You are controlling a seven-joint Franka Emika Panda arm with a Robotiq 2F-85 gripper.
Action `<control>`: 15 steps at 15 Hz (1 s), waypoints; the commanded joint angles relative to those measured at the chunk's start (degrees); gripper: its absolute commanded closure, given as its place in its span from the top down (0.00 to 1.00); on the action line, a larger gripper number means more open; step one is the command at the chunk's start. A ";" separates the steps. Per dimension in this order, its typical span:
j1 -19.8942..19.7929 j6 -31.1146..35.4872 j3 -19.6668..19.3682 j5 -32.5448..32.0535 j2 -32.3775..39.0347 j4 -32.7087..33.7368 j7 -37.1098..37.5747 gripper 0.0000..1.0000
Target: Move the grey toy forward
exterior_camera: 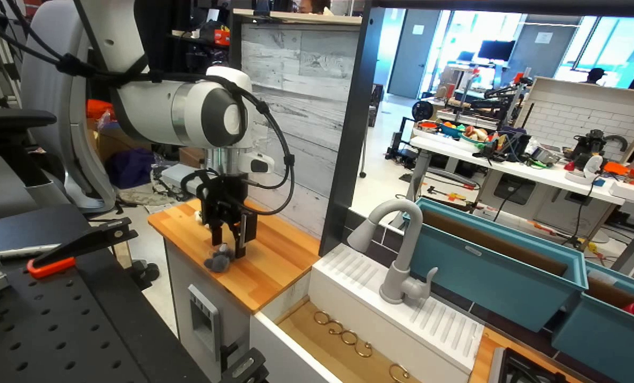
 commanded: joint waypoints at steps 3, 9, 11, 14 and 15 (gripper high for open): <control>1.64 -3.03 -1.24 0.82 -1.86 -0.20 0.08 1.00; 1.32 -15.78 0.35 0.53 -9.90 -4.35 -0.08 1.00; 0.79 -15.68 1.36 0.26 -13.77 -6.93 -0.34 1.00; 0.18 -13.83 2.58 0.05 -19.46 -11.60 -0.80 1.00; 0.04 -13.18 2.86 -0.06 -21.23 -13.23 -0.81 1.00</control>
